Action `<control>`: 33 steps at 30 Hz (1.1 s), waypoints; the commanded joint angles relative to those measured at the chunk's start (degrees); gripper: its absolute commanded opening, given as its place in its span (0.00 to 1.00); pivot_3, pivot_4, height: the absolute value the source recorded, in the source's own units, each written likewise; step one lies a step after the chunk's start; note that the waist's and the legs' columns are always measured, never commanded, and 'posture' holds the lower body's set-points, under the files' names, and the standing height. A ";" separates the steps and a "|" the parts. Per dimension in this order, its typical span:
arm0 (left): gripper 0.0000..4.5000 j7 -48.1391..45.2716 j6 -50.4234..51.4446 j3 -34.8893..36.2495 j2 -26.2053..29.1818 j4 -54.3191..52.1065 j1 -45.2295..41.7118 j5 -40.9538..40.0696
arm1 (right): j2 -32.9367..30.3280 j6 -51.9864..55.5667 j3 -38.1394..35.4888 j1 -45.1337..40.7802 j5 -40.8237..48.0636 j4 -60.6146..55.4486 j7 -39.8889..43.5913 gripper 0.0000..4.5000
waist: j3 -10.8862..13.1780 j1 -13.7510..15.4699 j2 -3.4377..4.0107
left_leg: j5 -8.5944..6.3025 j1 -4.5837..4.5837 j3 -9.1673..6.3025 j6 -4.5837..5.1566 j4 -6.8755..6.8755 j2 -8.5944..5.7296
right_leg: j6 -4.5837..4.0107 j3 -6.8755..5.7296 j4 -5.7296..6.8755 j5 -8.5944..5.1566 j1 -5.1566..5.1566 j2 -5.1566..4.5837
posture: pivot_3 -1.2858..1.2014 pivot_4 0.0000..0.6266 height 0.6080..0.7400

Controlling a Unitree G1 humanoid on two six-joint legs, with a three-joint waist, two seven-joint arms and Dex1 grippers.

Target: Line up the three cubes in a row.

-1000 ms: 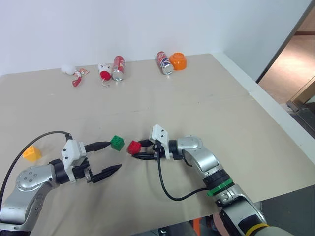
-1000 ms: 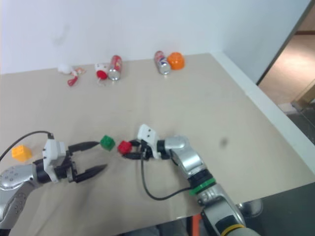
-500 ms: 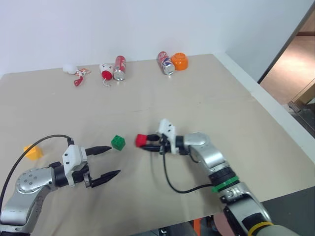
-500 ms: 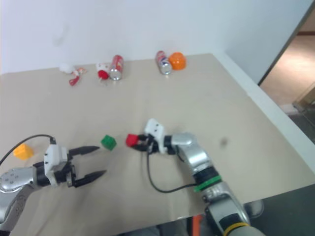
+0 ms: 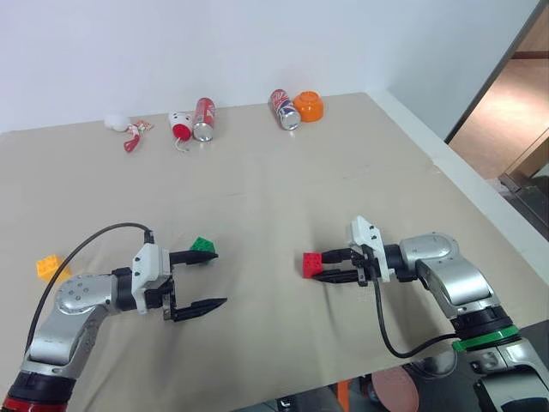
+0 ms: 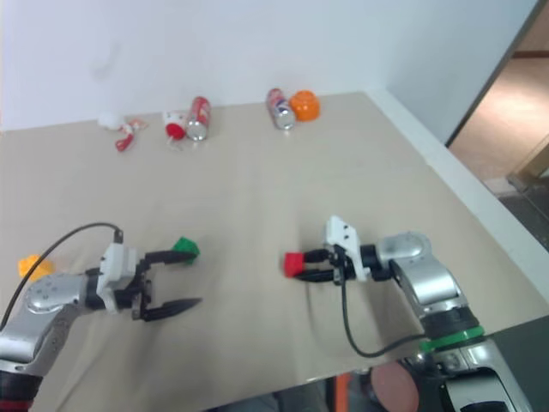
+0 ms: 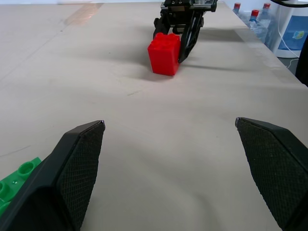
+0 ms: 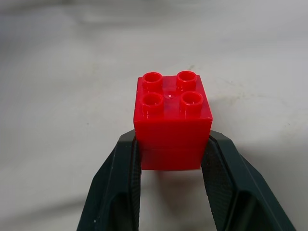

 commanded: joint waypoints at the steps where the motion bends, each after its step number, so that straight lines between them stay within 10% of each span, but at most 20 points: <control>1: 1.00 -1.87 0.25 0.73 1.14 0.21 -1.01 -1.35 | 1.98 -4.06 0.56 -3.39 -1.44 2.37 -0.16 0.27 | 0.00 -0.03 0.00 | 0.00 0.00 0.00 0.00 0.03 0.00 | 0.01 0.01 0.00 0.01 0.00 0.00 | 0.52 0.24 1.00; 33: 1.00 -1.83 2.81 15.78 7.16 -10.54 11.55 -8.47 | 8.81 -13.47 6.87 -10.13 -5.08 13.42 9.19 0.27 | 0.01 -0.22 0.01 | -0.12 0.20 0.08 -0.05 -0.01 0.13 | -0.15 0.07 0.17 -0.20 0.01 0.14 | 0.52 0.24 1.00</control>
